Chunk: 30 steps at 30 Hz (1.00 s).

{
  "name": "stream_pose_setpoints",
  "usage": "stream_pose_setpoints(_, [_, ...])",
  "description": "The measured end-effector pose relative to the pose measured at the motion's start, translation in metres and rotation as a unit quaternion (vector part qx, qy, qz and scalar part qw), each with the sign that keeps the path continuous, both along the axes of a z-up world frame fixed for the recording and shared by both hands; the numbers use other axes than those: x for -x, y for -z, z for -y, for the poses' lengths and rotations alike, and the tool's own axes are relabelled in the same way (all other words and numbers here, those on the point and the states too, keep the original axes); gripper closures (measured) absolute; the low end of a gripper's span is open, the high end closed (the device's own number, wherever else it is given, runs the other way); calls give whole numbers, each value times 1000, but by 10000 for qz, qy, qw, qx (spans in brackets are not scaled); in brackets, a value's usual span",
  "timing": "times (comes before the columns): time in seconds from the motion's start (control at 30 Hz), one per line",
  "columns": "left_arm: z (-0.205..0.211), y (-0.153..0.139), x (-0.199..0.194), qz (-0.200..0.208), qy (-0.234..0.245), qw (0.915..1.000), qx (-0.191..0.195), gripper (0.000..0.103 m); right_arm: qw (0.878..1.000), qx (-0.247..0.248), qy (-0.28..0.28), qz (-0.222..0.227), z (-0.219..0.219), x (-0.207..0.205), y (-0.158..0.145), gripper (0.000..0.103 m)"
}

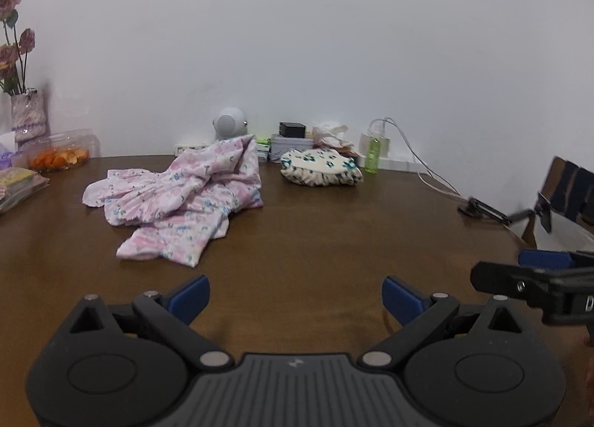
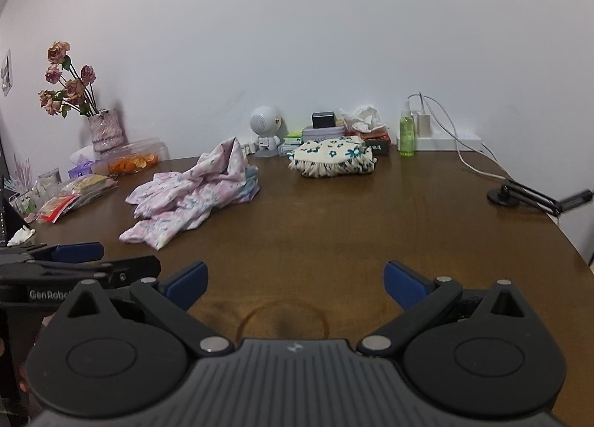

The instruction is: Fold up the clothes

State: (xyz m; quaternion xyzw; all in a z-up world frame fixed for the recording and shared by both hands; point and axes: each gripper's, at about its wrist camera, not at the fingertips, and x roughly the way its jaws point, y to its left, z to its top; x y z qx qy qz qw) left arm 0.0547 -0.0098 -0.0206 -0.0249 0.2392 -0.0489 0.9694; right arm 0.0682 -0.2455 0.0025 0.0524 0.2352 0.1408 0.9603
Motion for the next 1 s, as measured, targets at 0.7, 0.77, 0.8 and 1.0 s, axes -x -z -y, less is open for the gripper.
stream_pose_setpoints(0.7, [-1, -4, 80, -154, 87, 9997, 178, 4, 9999, 7, 20, -101, -11, 87, -4, 0])
stream_pose_setpoints(0.77, [0, -5, 82, -95, 102, 9998, 133, 3, 9999, 13, -9, -129, -12, 88, -4, 0])
stream_pose_setpoints(0.8, [0, -6, 84, -71, 117, 9999, 101, 3, 9999, 16, -24, -143, -13, 89, -4, 0])
stream_pose_setpoints(1.0, [1, -7, 85, -63, 131, 9999, 78, 3, 9998, 45, -71, -185, -17, 92, -5, 0])
